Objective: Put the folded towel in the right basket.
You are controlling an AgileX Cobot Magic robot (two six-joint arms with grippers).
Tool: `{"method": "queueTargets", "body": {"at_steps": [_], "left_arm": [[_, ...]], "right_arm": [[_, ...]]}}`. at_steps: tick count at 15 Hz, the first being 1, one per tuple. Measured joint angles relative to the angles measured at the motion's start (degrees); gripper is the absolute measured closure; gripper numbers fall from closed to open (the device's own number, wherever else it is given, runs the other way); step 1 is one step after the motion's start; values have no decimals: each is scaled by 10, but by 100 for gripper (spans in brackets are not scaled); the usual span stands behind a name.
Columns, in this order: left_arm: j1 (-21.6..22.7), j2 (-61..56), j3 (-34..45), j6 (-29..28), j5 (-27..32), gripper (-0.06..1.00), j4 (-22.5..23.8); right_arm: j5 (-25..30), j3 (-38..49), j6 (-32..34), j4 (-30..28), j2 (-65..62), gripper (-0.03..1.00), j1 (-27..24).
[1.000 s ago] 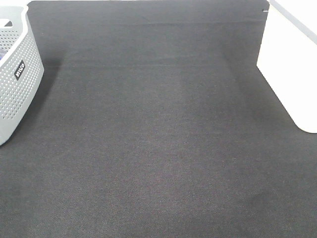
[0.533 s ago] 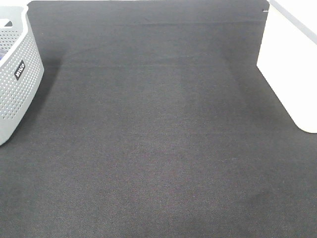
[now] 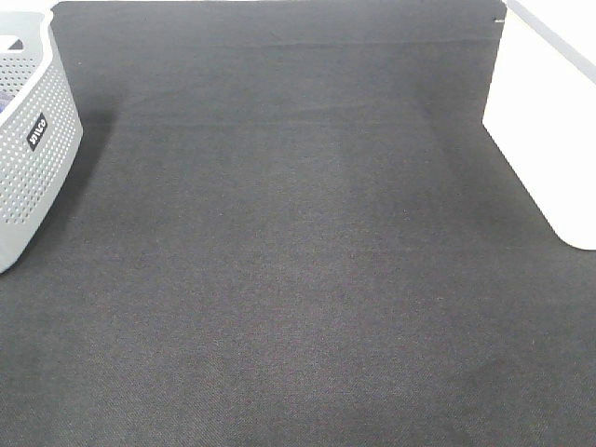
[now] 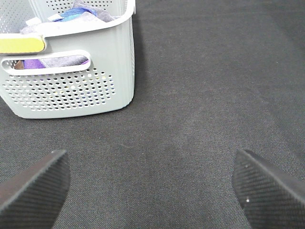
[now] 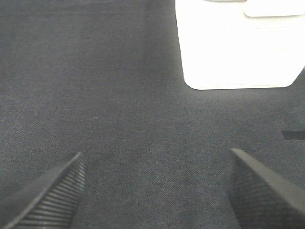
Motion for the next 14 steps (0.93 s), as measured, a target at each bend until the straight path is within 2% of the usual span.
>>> {"method": "queueTargets", "body": {"at_steps": [14], "left_arm": [[0, 0, 0, 0, 0, 7, 0]], "right_arm": [[0, 0, 0, 1, 0, 21, 0]]}}
